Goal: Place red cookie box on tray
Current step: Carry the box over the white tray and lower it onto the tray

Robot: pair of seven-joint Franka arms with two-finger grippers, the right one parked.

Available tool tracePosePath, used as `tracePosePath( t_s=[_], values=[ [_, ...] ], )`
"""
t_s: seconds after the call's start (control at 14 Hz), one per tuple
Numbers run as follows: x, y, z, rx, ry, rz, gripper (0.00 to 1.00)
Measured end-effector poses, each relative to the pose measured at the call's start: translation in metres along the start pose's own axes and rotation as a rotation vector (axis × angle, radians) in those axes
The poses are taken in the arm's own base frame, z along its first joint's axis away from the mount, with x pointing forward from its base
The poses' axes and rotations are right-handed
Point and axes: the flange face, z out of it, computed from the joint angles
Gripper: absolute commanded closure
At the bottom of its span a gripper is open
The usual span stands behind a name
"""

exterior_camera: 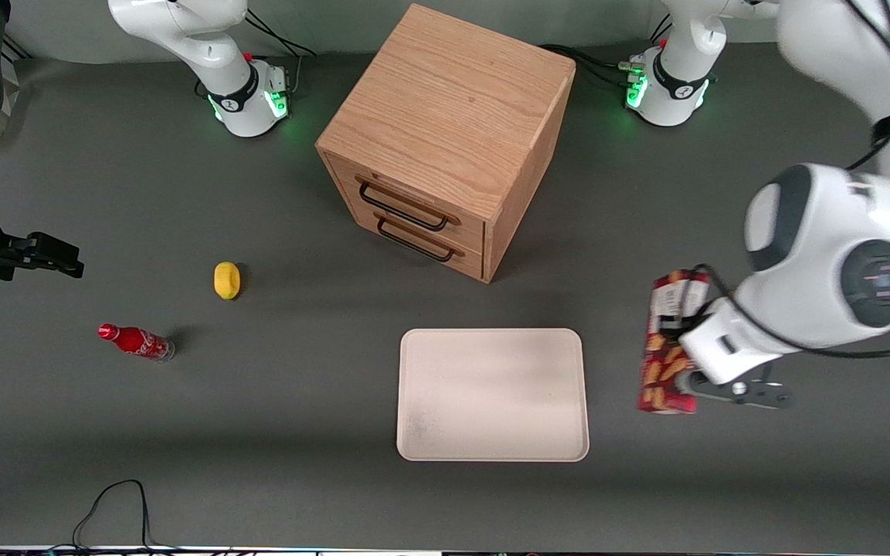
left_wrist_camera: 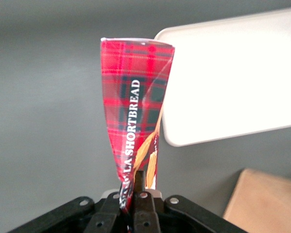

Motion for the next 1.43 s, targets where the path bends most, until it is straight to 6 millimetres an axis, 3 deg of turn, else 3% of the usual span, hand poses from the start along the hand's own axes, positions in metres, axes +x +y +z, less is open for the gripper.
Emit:
tracePosePath(
  t_s=[0.43, 0.71, 0.86, 0.93, 1.0, 1.21, 1.43],
  values=[
    [0.026, 0.069, 0.126, 0.07, 0.046, -0.09, 1.0],
    [0.035, 0.07, 0.193, 0.062, 0.054, -0.097, 1.0],
    [0.035, 0.068, 0.212, 0.059, 0.054, -0.097, 1.0],
    [0.035, 0.068, 0.215, 0.059, 0.054, -0.098, 0.68],
    [0.035, 0.068, 0.215, 0.058, 0.054, -0.098, 0.04],
    [0.039, 0.068, 0.21, 0.072, 0.098, -0.072, 0.0],
    [0.042, 0.066, 0.176, 0.064, 0.154, -0.041, 0.0]
  ],
)
